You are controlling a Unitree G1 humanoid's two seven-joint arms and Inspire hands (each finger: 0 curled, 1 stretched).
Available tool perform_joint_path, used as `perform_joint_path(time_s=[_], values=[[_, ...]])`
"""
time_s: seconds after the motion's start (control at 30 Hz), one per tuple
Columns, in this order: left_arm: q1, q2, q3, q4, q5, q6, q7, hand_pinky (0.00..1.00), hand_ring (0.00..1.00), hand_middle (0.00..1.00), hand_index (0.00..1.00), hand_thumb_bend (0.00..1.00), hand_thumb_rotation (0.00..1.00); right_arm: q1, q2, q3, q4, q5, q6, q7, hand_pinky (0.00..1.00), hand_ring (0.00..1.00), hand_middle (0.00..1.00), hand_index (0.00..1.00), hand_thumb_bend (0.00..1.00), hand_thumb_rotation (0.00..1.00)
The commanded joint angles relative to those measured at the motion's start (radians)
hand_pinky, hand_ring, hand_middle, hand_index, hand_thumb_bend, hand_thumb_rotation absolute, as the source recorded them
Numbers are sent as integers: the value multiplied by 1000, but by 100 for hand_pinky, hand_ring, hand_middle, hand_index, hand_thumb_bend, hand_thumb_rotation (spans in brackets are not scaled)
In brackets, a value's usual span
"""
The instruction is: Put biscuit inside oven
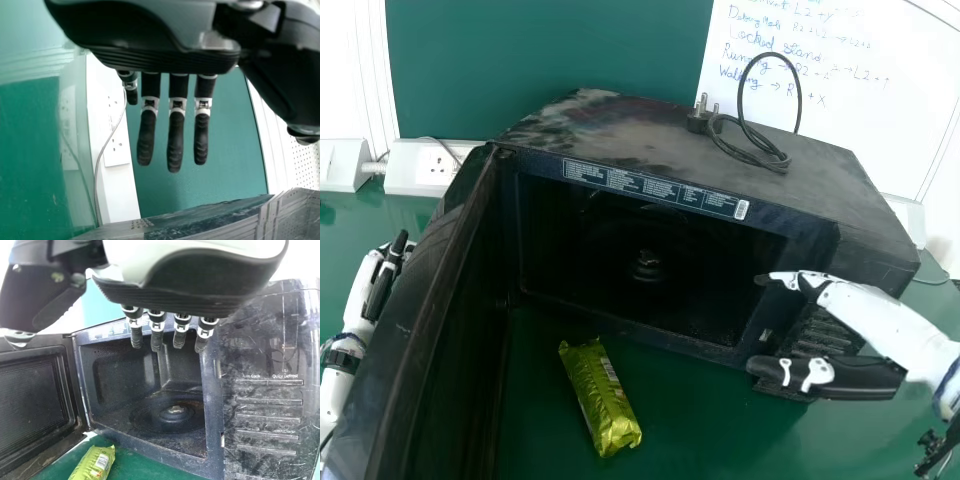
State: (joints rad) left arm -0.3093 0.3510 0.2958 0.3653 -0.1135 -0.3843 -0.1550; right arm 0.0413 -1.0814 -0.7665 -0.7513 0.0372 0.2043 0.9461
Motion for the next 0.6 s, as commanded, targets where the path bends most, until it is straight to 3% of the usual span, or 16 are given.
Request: perform_joint_path(time_s=[0.0,0.37,0.57], values=[[-4,7,-3,7,5,-9,3,29,33,39,48,52,7,-4,-15,3,-4,-3,-2,6,100,100,100,100,100,59],[-4,3,0,6,0,-7,1,29,33,39,48,52,7,-3,-24,8,0,-10,-10,10,100,100,100,100,100,67],[-3,4,-1,3,5,-6,5,29,33,39,48,52,7,-15,-37,21,-12,10,29,15,100,100,100,100,100,61]])
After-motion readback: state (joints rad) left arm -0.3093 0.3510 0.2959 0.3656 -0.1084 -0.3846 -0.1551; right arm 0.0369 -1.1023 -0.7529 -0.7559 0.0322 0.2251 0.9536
